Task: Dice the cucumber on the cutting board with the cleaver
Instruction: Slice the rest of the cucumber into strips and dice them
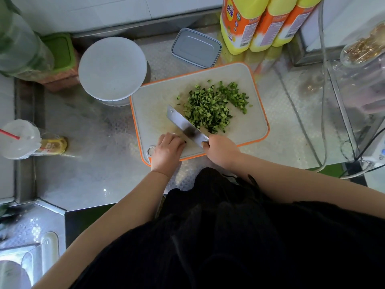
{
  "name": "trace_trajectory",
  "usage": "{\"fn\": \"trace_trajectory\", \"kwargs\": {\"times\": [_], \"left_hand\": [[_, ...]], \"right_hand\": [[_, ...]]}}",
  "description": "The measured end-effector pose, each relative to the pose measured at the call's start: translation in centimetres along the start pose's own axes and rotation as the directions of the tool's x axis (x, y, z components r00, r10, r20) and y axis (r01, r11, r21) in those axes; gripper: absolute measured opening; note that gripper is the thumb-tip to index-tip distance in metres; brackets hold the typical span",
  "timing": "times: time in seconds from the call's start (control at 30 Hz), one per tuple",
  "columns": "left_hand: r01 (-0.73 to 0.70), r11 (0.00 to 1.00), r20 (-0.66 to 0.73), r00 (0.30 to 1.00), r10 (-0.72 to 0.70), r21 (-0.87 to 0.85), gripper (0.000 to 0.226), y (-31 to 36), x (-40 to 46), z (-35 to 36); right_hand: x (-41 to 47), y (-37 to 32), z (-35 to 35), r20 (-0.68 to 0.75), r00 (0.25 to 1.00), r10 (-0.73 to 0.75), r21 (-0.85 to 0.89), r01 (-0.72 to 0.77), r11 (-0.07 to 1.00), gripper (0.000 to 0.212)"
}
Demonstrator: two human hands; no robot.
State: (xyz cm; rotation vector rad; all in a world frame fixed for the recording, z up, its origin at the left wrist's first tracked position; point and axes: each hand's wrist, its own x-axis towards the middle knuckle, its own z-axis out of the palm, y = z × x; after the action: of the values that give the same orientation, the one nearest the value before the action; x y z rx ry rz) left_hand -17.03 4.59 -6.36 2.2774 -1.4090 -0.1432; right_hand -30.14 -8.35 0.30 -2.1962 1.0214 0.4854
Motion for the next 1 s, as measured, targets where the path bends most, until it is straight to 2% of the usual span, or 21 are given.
{"fn": "trace_trajectory", "kwargs": {"times": [0.13, 0.27, 0.47, 0.6, 0.77, 1.0], "left_hand": [[0.027, 0.999, 0.003, 1.0, -0.027, -0.022, 0.007, 0.3, -0.3, -0.4], [0.026, 0.999, 0.007, 1.0, -0.026, -0.029, 0.027, 0.3, -0.6, -0.4], [0.053, 0.998, 0.0, 0.999, -0.053, -0.038, 0.021, -0.1, -0.5, 0.0], [0.04, 0.999, -0.017, 0.999, -0.04, -0.024, 0.004, -0.2, -0.5, 0.2], [-0.004, 1.0, -0.038, 0.999, 0.003, -0.02, 0.022, -0.4, -0.5, 0.2], [0.023, 0.999, 0.005, 1.0, -0.023, -0.039, 0.023, -0.3, -0.7, 0.2]], "right_hand": [[0.0, 0.1, -0.6, -0.057, 0.998, -0.007, -0.023, 0.006, 1.0, 0.029], [-0.8, -1.0, -0.4, -0.046, 0.997, -0.069, -0.052, 0.067, 0.996, 0.026], [-1.2, -1.4, 0.2, -0.022, 0.994, -0.109, -0.113, 0.106, 0.988, 0.025], [-1.0, -1.6, 0.6, 0.029, 0.998, -0.057, -0.131, 0.06, 0.99, 0.019], [-0.5, -1.5, 0.9, 0.078, 0.996, -0.038, -0.119, 0.047, 0.992, 0.013], [0.2, -0.3, 0.2, 0.048, 0.997, -0.052, -0.079, 0.055, 0.995, 0.03]]}}
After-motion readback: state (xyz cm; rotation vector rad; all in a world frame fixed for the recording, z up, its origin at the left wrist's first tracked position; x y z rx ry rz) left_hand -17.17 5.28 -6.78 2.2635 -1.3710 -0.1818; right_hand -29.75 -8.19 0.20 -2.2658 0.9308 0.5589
